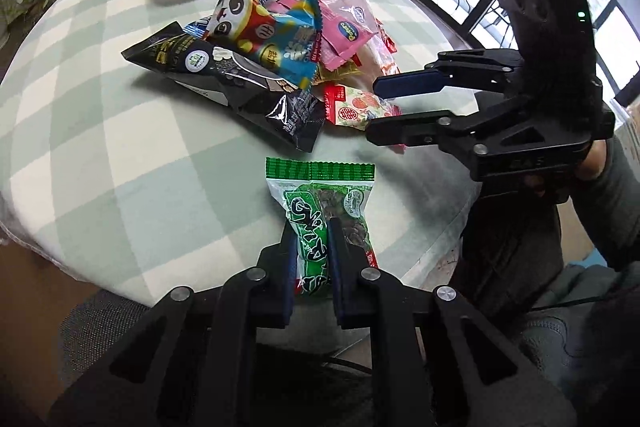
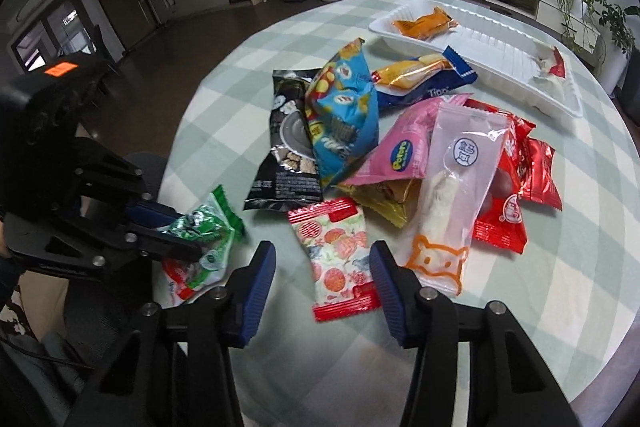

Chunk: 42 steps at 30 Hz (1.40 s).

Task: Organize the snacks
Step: 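Lift the green packet with the left gripper while the right gripper grasps the biscuit packet, then carry the green packet into the tray with the left gripper while the right gripper carries the biscuit packet there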

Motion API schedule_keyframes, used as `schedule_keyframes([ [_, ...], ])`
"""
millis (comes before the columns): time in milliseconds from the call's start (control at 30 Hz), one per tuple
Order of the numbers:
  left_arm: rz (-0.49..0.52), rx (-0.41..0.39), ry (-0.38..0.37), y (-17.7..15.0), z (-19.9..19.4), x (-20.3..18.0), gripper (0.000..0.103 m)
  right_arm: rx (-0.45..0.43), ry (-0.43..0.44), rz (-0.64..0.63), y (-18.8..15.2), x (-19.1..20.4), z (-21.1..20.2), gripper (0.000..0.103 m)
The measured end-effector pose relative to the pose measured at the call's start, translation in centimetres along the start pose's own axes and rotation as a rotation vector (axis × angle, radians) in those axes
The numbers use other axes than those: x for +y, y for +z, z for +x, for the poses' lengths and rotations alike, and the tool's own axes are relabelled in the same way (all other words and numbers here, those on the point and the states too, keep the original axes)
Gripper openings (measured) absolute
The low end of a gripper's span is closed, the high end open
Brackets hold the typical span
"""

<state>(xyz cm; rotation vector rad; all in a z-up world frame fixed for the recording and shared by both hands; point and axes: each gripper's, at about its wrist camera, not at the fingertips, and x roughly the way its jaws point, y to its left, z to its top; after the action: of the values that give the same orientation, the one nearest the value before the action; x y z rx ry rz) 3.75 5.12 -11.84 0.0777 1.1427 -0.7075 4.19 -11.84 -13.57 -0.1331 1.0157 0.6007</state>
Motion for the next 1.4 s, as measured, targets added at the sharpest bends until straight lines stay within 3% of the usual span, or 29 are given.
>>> schedule_keyframes([
  [100, -0.009, -0.011, -0.001, -0.1, 0.1, 0.1, 0.012, 0.057, -0.018, -0.017, 0.2, -0.3, 1.1, 0.054],
  [233, -0.017, -0.018, -0.003, -0.1, 0.2, 0.1, 0.012, 0.067, -0.032, -0.052, 0.3, -0.1, 1.2, 0.053],
  [367, -0.02, -0.021, 0.0, -0.1, 0.2, 0.3, 0.012, 0.068, -0.064, -0.067, 0.1, 0.1, 1.1, 0.041],
  [533, -0.026, -0.026, 0.0, -0.1, 0.3, 0.2, 0.012, 0.058, -0.061, -0.045, -0.2, 0.0, 0.7, 0.036],
  [767, -0.036, -0.043, -0.005, -0.3, -0.1, 0.2, 0.012, 0.013, -0.028, 0.015, -1.0, -0.1, -0.6, 0.035],
  [1067, -0.046, -0.067, -0.028, -0.1, -0.8, 0.1, 0.011, -0.075, 0.119, 0.194, -2.2, -1.5, -3.2, 0.035],
  [1267, -0.009, -0.038, -0.001, -0.1, -0.1, -0.7, 0.011, -0.081, 0.109, 0.254, -3.1, -2.9, -3.3, 0.035],
  [1400, -0.005, -0.067, 0.015, 0.2, -0.4, -1.0, 0.009, -0.092, 0.111, 0.257, -3.1, -2.8, -3.4, 0.035],
])
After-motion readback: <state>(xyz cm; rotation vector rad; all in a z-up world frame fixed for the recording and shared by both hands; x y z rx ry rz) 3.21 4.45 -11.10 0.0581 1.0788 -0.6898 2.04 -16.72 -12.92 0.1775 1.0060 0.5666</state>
